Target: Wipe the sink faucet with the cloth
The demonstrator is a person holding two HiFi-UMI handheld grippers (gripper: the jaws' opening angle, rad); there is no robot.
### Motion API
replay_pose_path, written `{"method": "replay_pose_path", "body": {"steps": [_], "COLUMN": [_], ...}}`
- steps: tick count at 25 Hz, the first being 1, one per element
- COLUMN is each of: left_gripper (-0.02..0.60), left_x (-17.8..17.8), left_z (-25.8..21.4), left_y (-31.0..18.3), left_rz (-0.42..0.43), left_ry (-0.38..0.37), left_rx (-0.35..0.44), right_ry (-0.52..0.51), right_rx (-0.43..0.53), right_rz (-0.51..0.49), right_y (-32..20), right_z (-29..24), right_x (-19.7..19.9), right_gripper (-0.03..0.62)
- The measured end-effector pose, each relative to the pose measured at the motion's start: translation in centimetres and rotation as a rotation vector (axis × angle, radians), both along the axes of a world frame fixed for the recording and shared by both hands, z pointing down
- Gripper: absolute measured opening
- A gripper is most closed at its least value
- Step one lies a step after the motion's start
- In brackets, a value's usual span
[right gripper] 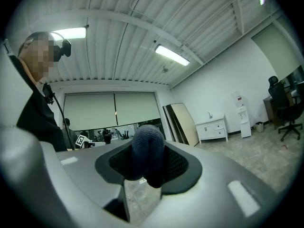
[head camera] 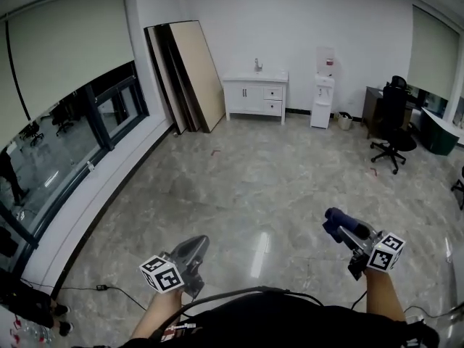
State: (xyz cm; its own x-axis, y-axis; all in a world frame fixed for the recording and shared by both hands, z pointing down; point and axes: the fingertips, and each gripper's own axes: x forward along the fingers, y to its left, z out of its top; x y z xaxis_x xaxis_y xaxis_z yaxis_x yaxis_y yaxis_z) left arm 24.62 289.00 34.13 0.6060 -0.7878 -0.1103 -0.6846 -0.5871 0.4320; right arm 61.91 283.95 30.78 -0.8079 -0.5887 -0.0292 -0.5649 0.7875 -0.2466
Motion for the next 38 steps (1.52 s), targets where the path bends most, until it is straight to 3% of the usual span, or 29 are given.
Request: {"method": "replay_pose_path", "body": {"steps": [6,11,14,20,27,34,38], "left_gripper": [-0.008,-0.008,-0.008,-0.008,-0.008,-0.008,-0.008], "left_x": [2.7,1.7,-0.6,-8.5,-16.9,-19.9,-18.6], "left_z": [0.4,1.6,1.3,-1.2,-1.0,0.3,1.0], "left_y": [-6.3,-13.0,-17.7,-27.8,-36.4,-42.7,-46.6], "left_rz": [0.028,0.074,0.12,0.152,0.163,0.121,0.072], "left_ry": [-0.078,-0.033,-0.028,-0.047,-0.029,-0.025,-0.025], "left_rx": [-0.037,-0.02,0.011,0.043,0.036,0.022,-0.014], "right_ry": [-0.01,-0.001,0.023,0.033,0.038,0.04,0.024], "right_rx": [-0.016,-0.045,-0.018,0.041,0.017,0.001,-0.01], "right_rz": [-0.028,0.029,0.063,0.098,0.117,0.098,0.051], "right_y": [-6.7,-12.0,-15.9,-24.1,-32.0,-39.6,-45.4], "right_z": [0.8,2.2,1.5,-1.7,-1.3,-0.3,0.0], "right_x": [0.1,0.0,-2.4,-9.6,-17.6,-19.8,-18.6], "right_gripper": [0.143,0.143,0.143,0.143,0.143,0.143,0.143]}}
